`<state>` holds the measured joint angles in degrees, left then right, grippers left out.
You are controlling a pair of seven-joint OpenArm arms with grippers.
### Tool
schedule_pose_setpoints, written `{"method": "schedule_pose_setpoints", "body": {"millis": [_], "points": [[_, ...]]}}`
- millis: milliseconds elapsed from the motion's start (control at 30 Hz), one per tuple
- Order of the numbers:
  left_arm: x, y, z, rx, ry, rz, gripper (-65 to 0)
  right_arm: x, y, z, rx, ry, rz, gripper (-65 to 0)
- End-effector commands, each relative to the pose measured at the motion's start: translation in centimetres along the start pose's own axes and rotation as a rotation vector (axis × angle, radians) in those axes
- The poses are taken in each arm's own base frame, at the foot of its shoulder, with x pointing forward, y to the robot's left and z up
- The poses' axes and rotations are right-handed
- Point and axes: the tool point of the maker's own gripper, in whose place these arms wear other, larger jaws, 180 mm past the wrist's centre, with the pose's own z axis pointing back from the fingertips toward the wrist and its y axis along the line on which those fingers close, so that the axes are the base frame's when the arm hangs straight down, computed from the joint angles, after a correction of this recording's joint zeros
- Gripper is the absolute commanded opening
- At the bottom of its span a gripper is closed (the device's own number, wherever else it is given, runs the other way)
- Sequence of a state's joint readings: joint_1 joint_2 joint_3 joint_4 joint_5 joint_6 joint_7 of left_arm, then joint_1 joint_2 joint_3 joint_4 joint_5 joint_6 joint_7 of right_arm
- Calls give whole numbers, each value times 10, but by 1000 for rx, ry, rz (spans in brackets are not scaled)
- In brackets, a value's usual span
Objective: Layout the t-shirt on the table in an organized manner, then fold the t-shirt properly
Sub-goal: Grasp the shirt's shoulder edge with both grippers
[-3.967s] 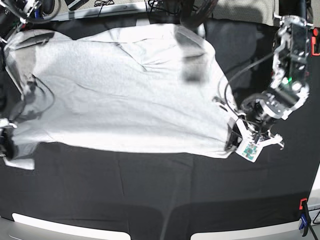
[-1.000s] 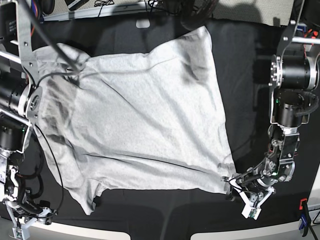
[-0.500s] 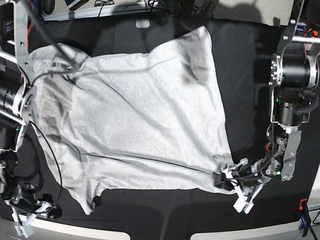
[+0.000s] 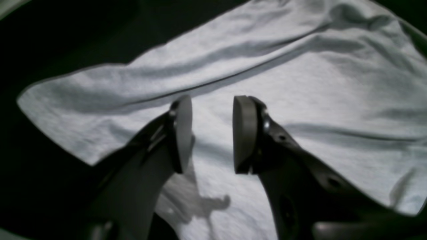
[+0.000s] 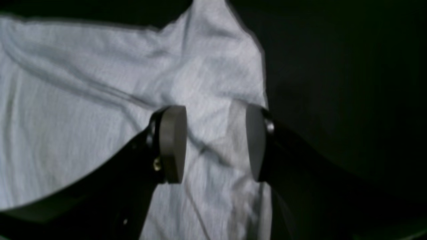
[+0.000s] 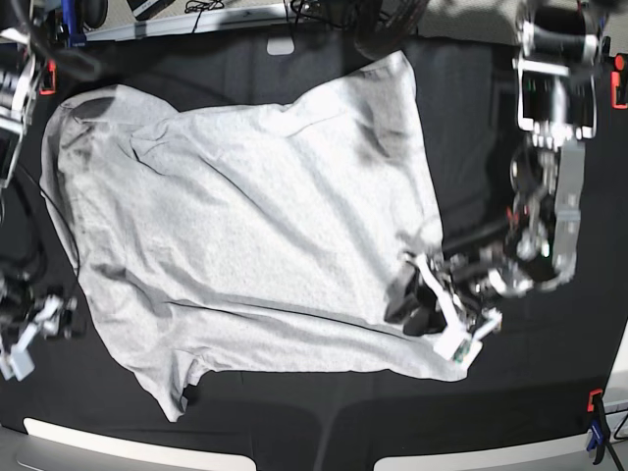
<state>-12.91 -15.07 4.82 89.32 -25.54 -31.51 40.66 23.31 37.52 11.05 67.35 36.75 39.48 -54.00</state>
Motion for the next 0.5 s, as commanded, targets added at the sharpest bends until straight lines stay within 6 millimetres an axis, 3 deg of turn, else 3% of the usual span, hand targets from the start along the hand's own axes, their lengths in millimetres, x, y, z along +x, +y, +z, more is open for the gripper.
{"method": "schedule_pose_setpoints", "body": {"millis": [0,233,367,467], "points": [[14,-5,8,14,-46,-39,-463,13,0,13,-2,-48,35,-370],[-20,-57,57,86,16,-162,-463,-47,45,41,19,27,157,-370],[-44,-85,74,56,56,-125,-463,-77,72,66,22,60,211,-370],[-66,-98,84,49,104,-74,-463,-102,103,81,51,77,226,-370]]}}
